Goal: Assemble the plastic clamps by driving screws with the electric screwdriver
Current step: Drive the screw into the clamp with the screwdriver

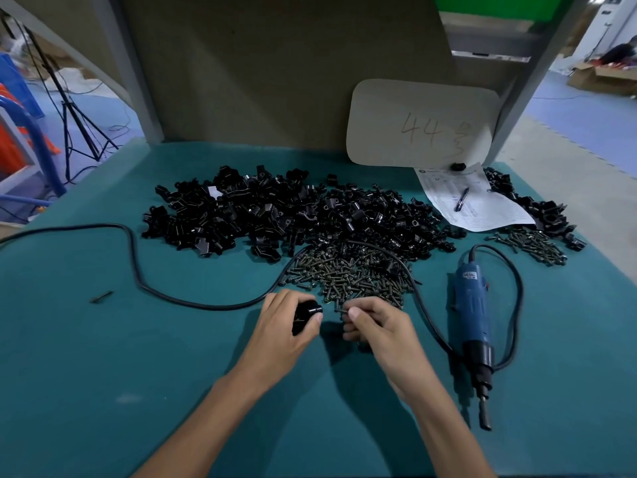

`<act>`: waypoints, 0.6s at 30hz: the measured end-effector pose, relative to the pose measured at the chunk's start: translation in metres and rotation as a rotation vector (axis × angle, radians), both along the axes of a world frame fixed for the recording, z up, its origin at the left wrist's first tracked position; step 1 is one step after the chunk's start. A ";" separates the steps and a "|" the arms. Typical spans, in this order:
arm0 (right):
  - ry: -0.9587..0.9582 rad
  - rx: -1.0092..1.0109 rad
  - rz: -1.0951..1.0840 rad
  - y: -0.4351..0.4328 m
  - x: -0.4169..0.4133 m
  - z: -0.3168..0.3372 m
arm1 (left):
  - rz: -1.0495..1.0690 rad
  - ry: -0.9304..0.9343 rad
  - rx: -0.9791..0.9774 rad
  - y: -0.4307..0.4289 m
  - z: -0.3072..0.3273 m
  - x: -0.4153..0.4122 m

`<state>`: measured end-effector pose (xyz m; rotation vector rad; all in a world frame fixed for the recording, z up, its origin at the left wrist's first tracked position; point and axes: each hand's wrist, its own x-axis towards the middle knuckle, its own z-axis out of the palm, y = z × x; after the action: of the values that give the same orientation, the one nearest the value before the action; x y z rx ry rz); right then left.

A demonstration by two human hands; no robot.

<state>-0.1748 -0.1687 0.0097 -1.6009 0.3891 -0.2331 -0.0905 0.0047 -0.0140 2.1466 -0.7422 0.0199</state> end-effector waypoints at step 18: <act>-0.004 -0.095 0.144 -0.004 0.017 -0.005 | -0.025 -0.046 -0.005 0.001 -0.001 0.000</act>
<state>-0.1578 -0.1722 0.0049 -1.7136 0.2612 -0.1467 -0.0904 0.0060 -0.0146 2.1387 -0.7945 0.0580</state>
